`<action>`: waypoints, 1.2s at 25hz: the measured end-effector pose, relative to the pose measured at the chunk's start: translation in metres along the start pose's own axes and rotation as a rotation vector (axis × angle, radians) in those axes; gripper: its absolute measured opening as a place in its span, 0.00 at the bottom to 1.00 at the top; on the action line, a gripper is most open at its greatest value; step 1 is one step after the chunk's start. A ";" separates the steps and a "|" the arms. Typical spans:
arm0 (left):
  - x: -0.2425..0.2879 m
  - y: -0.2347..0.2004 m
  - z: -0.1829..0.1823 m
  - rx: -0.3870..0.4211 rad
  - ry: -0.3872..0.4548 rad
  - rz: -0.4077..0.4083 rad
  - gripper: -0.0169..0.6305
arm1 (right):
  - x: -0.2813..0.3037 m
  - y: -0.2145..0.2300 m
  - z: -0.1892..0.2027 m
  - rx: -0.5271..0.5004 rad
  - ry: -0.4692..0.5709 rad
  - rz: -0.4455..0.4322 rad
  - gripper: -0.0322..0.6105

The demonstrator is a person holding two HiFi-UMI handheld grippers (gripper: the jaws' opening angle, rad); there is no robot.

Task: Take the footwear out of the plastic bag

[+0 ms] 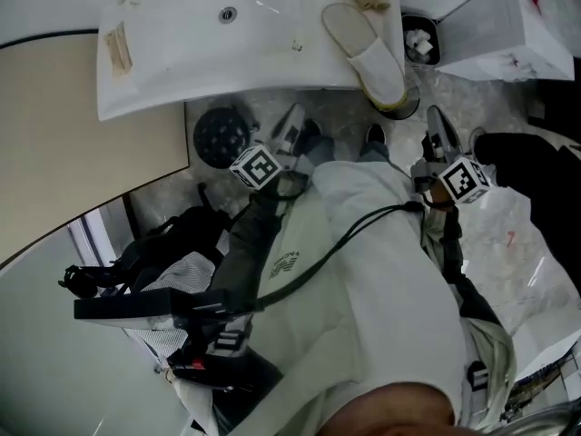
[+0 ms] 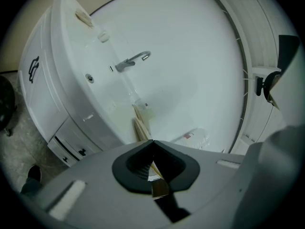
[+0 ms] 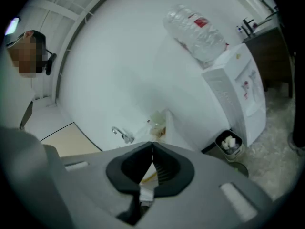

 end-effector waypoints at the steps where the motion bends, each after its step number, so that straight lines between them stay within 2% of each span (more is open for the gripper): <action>1: 0.002 0.000 0.000 -0.006 -0.017 0.009 0.04 | -0.006 0.012 0.005 0.031 0.006 0.037 0.05; 4: 0.008 0.000 -0.001 -0.003 -0.070 0.033 0.04 | -0.018 0.037 0.027 0.104 -0.021 0.119 0.05; 6: 0.012 -0.001 -0.007 0.016 -0.087 0.039 0.04 | -0.016 0.040 0.041 0.120 -0.066 0.129 0.05; 8: 0.015 -0.003 -0.012 0.023 -0.103 0.043 0.04 | -0.009 0.032 0.048 0.079 -0.089 0.099 0.05; 11: 0.018 -0.006 -0.017 0.024 -0.123 0.057 0.04 | 0.004 0.007 0.045 -0.044 -0.090 0.022 0.05; 13: 0.019 -0.007 -0.019 0.026 -0.138 0.064 0.04 | 0.015 -0.001 0.048 -0.070 -0.118 0.002 0.05; 20: 0.022 -0.011 -0.020 0.006 -0.172 0.084 0.04 | 0.040 0.006 0.062 0.039 -0.144 0.000 0.07; 30: 0.020 -0.016 -0.025 0.006 -0.147 0.072 0.04 | 0.044 0.014 0.065 0.125 -0.166 0.047 0.24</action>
Point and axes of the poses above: the fingertips, and each gripper's own axes: x forward along the fingers, y to its right, z out of its underside, the point moved 10 cm from there along -x, backward along the fingers
